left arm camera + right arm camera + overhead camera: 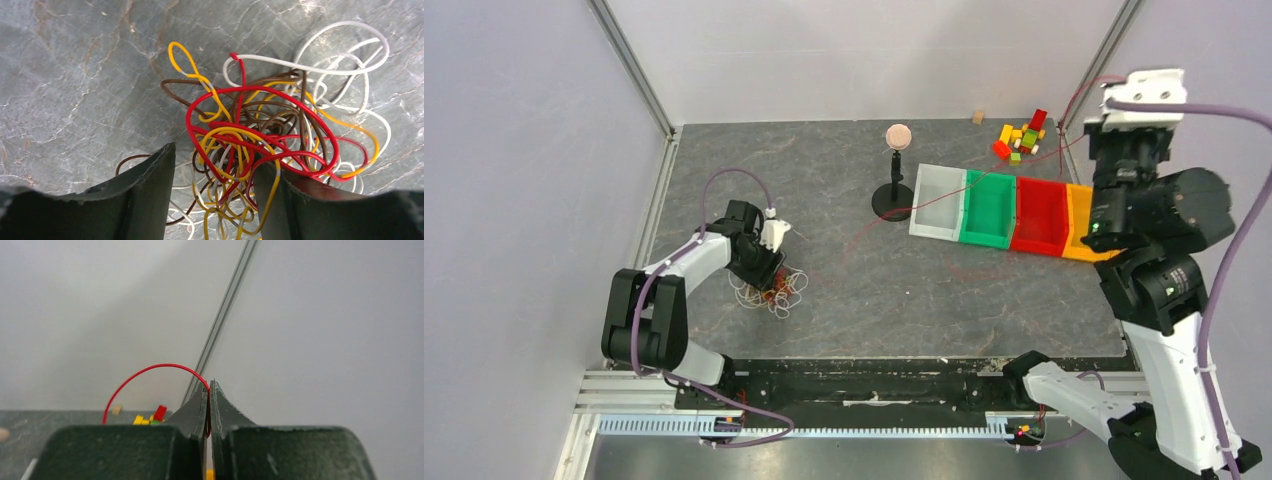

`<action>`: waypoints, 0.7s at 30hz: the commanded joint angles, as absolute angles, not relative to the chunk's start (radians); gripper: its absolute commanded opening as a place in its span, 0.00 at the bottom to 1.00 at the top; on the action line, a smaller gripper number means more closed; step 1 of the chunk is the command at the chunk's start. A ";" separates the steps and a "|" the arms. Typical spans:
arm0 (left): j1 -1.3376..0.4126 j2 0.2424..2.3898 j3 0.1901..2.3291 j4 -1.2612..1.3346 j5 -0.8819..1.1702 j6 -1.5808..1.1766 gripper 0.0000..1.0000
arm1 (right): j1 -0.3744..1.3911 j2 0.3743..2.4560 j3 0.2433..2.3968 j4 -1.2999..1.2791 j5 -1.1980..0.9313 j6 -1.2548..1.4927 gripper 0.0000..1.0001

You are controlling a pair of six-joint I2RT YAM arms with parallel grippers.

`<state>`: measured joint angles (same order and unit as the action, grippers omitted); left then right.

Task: Untangle the cables

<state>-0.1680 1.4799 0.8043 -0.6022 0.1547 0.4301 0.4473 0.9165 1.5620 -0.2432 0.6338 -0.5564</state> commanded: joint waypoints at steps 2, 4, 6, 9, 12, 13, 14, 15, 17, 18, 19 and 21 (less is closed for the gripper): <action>-0.138 1.506 0.811 -0.584 0.112 0.468 0.64 | 0.443 0.980 1.756 -0.123 0.701 -0.665 0.00; -0.136 1.515 0.823 -0.583 0.104 0.464 0.64 | 0.443 0.986 1.758 -0.088 0.707 -0.704 0.00; -0.131 1.519 0.835 -0.593 0.117 0.466 0.64 | 0.443 0.986 1.761 -0.103 0.689 -0.697 0.00; -0.124 1.475 0.843 -0.604 0.199 0.469 0.63 | 0.443 0.973 1.739 -0.241 0.618 -0.608 0.00; -0.124 1.423 0.854 -0.618 0.261 0.466 0.64 | 0.443 0.947 1.658 -0.280 0.602 -0.584 0.00; -0.124 1.414 0.862 -0.627 0.274 0.461 0.64 | 0.442 0.943 1.643 -0.285 0.612 -0.583 0.00; -0.124 1.406 0.870 -0.636 0.287 0.457 0.64 | 0.443 0.941 1.631 -0.287 0.629 -0.582 0.00; -0.124 1.401 0.876 -0.642 0.293 0.452 0.64 | 0.442 0.939 1.617 -0.283 0.641 -0.590 0.00; -0.124 1.391 0.883 -0.651 0.307 0.447 0.64 | 0.443 0.932 1.594 -0.255 0.662 -0.608 0.00; -0.125 1.387 0.885 -0.650 0.311 0.442 0.64 | 0.443 0.931 1.592 -0.234 0.669 -0.623 0.00; -0.124 1.384 0.886 -0.651 0.317 0.437 0.64 | 0.443 0.938 1.600 -0.224 0.671 -0.635 0.00; -0.124 1.379 0.890 -0.650 0.330 0.431 0.64 | 0.443 0.959 1.646 -0.219 0.672 -0.645 0.00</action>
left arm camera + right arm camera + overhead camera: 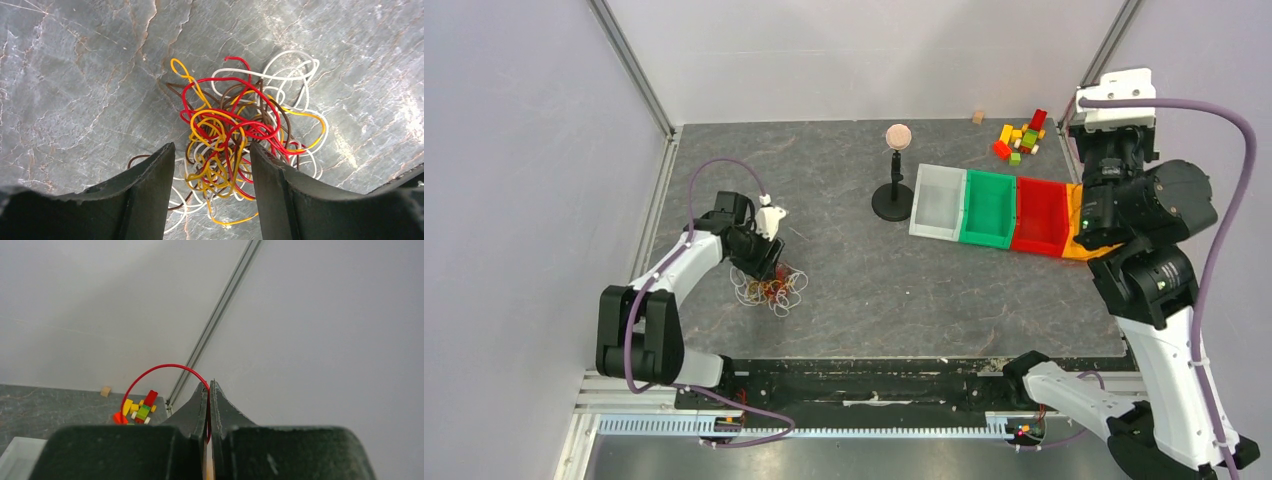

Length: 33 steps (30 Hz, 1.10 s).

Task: Untangle the cables

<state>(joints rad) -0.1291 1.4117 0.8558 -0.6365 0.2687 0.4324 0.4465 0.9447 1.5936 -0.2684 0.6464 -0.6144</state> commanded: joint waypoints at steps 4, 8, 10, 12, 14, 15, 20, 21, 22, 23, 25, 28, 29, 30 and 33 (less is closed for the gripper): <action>-0.126 1.380 0.905 -0.650 0.356 0.404 0.64 | 0.443 1.003 1.701 -0.201 0.664 -0.692 0.00; -0.126 1.382 0.926 -0.648 0.371 0.382 0.64 | 0.443 1.031 1.715 -0.173 0.644 -0.712 0.00; -0.126 1.384 0.935 -0.646 0.371 0.378 0.64 | 0.442 1.053 1.734 -0.168 0.633 -0.712 0.00; -0.126 1.385 0.940 -0.643 0.370 0.378 0.64 | 0.444 1.071 1.747 -0.152 0.627 -0.723 0.00; -0.126 1.386 0.945 -0.640 0.370 0.376 0.64 | 0.443 1.092 1.761 -0.137 0.629 -0.749 0.00; -0.126 1.386 0.945 -0.639 0.370 0.374 0.64 | 0.443 1.099 1.766 -0.122 0.630 -0.764 0.00; -0.126 1.397 0.947 -0.626 0.372 0.360 0.64 | 0.435 1.146 1.783 -0.045 0.654 -0.855 0.00; -0.126 1.401 0.948 -0.625 0.373 0.359 0.64 | 0.427 1.158 1.800 -0.045 0.655 -0.862 0.00; -0.126 1.402 0.950 -0.624 0.374 0.356 0.64 | 0.415 1.174 1.819 -0.046 0.655 -0.865 0.00; -0.126 1.404 0.951 -0.623 0.375 0.353 0.64 | 0.399 1.186 1.830 -0.045 0.650 -0.865 0.00; -0.126 1.405 0.953 -0.621 0.381 0.351 0.64 | 0.350 1.208 1.845 -0.072 0.619 -0.847 0.00; -0.126 1.411 0.957 -0.618 0.389 0.346 0.64 | 0.224 1.264 1.910 -0.212 0.524 -0.728 0.00; -0.126 1.416 0.959 -0.618 0.393 0.342 0.64 | 0.172 1.288 1.930 -0.258 0.472 -0.669 0.00; -0.126 1.418 0.961 -0.618 0.394 0.340 0.64 | 0.115 1.307 1.944 -0.298 0.419 -0.610 0.00; -0.126 1.418 0.965 -0.618 0.395 0.333 0.64 | -0.008 1.336 1.961 -0.361 0.279 -0.495 0.00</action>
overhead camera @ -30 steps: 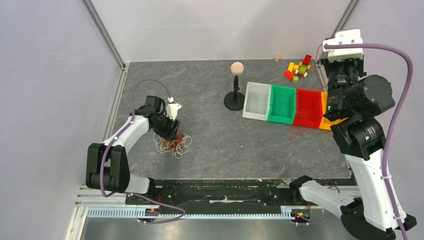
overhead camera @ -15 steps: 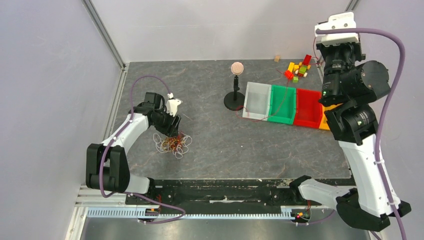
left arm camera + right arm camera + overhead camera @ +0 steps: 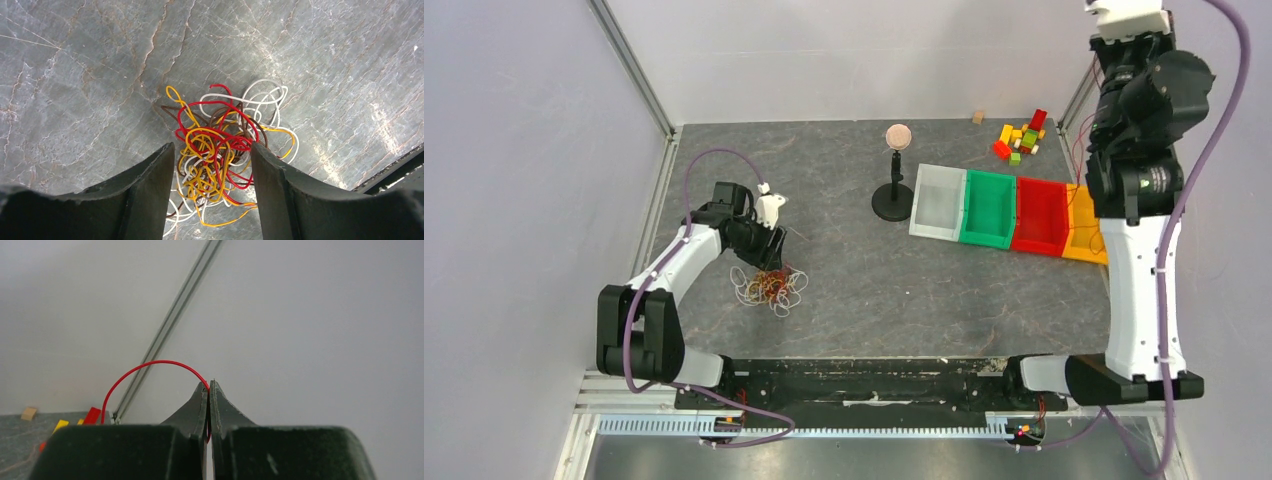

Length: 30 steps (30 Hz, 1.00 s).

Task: Untangle the cables

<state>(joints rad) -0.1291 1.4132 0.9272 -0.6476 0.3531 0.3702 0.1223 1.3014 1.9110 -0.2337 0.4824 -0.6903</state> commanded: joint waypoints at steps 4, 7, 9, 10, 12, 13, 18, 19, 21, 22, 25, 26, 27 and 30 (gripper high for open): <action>-0.126 1.401 0.954 -0.618 0.393 0.340 0.65 | -0.174 1.358 2.000 -0.408 0.106 -0.389 0.00; -0.126 1.403 0.953 -0.618 0.387 0.344 0.65 | -0.256 1.388 2.042 -0.420 0.029 -0.345 0.00; -0.126 1.408 0.954 -0.618 0.385 0.344 0.65 | -0.298 1.414 2.087 -0.410 0.003 -0.328 0.00; -0.126 1.411 0.955 -0.617 0.385 0.344 0.65 | -0.311 1.426 2.121 -0.407 -0.025 -0.323 0.00; -0.126 1.415 0.956 -0.613 0.384 0.339 0.65 | -0.319 1.456 2.172 -0.400 -0.036 -0.315 0.00; -0.126 1.417 0.956 -0.608 0.384 0.338 0.65 | -0.320 1.465 2.190 -0.394 -0.039 -0.303 0.00; -0.126 1.435 0.956 -0.597 0.382 0.326 0.65 | -0.335 1.440 2.149 -0.324 -0.090 -0.221 0.00; -0.126 1.437 0.956 -0.598 0.382 0.326 0.65 | -0.336 1.434 2.136 -0.308 -0.105 -0.207 0.00; -0.126 1.440 0.954 -0.594 0.380 0.325 0.65 | -0.338 1.432 2.129 -0.283 -0.127 -0.172 0.00; -0.125 1.441 0.953 -0.592 0.380 0.324 0.65 | -0.337 1.438 2.136 -0.273 -0.133 -0.159 0.00; -0.126 1.441 0.950 -0.589 0.379 0.321 0.65 | -0.338 1.468 2.160 -0.248 -0.125 -0.148 0.00; -0.126 1.440 0.949 -0.589 0.379 0.318 0.65 | -0.338 1.475 2.160 -0.237 -0.115 -0.149 0.00; -0.126 1.439 0.947 -0.589 0.379 0.319 0.65 | -0.338 1.484 2.160 -0.228 -0.107 -0.156 0.00; -0.126 1.435 0.940 -0.585 0.379 0.320 0.65 | -0.344 1.495 2.130 -0.200 -0.102 -0.165 0.00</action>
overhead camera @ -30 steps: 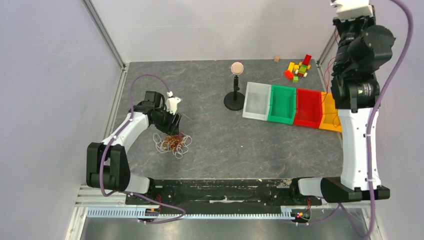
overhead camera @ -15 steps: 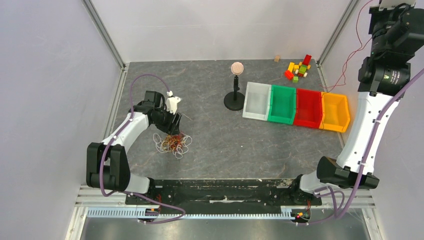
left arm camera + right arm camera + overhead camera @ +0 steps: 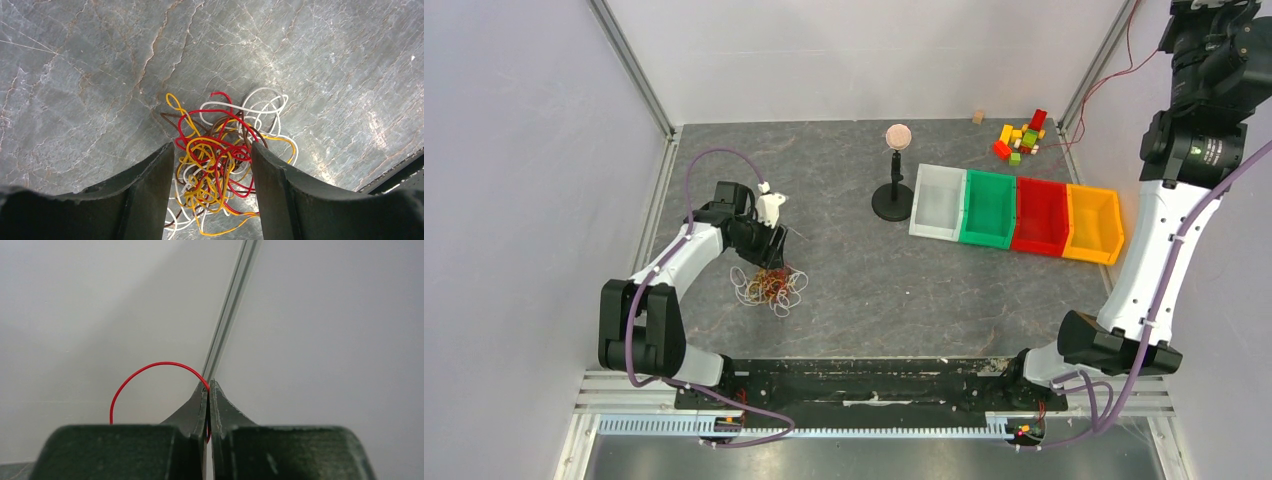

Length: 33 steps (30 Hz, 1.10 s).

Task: Untangle the cables

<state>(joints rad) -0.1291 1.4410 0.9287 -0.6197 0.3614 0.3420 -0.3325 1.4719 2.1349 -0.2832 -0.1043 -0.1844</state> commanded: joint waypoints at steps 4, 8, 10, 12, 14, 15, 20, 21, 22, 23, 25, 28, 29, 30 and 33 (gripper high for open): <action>-0.126 1.438 0.934 -0.583 0.375 0.318 0.65 | -0.358 1.494 2.052 -0.139 -0.093 -0.179 0.00; -0.126 1.438 0.922 -0.576 0.370 0.320 0.65 | -0.386 1.514 2.055 -0.134 -0.105 -0.184 0.00; -0.125 1.443 0.922 -0.574 0.371 0.323 0.65 | -0.402 1.514 2.040 -0.145 -0.129 -0.181 0.00; -0.125 1.449 0.925 -0.571 0.368 0.321 0.65 | -0.408 1.491 1.986 -0.176 -0.157 -0.187 0.00; -0.124 1.454 0.927 -0.568 0.371 0.318 0.65 | -0.410 1.439 1.884 -0.178 -0.179 -0.197 0.00; -0.124 1.456 0.928 -0.568 0.371 0.317 0.65 | -0.411 1.415 1.835 -0.178 -0.190 -0.207 0.00; -0.126 1.456 0.925 -0.565 0.371 0.315 0.65 | -0.413 1.300 1.575 -0.171 -0.189 -0.250 0.00; -0.125 1.456 0.925 -0.565 0.371 0.316 0.65 | -0.413 1.285 1.529 -0.166 -0.185 -0.255 0.00; -0.126 1.455 0.924 -0.565 0.372 0.316 0.65 | -0.414 1.272 1.488 -0.161 -0.186 -0.260 0.00; -0.125 1.454 0.922 -0.565 0.373 0.316 0.65 | -0.416 1.265 1.454 -0.155 -0.187 -0.266 0.00; -0.125 1.453 0.923 -0.567 0.373 0.317 0.65 | -0.416 1.256 1.393 -0.143 -0.191 -0.269 0.00; -0.125 1.453 0.923 -0.571 0.372 0.317 0.65 | -0.416 1.270 1.337 -0.135 -0.203 -0.267 0.00; -0.125 1.453 0.923 -0.571 0.373 0.317 0.65 | -0.415 1.282 1.329 -0.131 -0.212 -0.264 0.00; -0.124 1.454 0.923 -0.571 0.372 0.316 0.66 | -0.416 1.295 1.327 -0.129 -0.218 -0.257 0.00; -0.126 1.461 0.923 -0.569 0.374 0.310 0.66 | -0.415 1.339 1.330 -0.117 -0.251 -0.229 0.00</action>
<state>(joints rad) -0.1291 1.4570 0.9257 -0.5953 0.3607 0.3393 -0.4107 1.3060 1.3251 -0.1928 -0.2016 -0.2543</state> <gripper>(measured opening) 0.656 0.008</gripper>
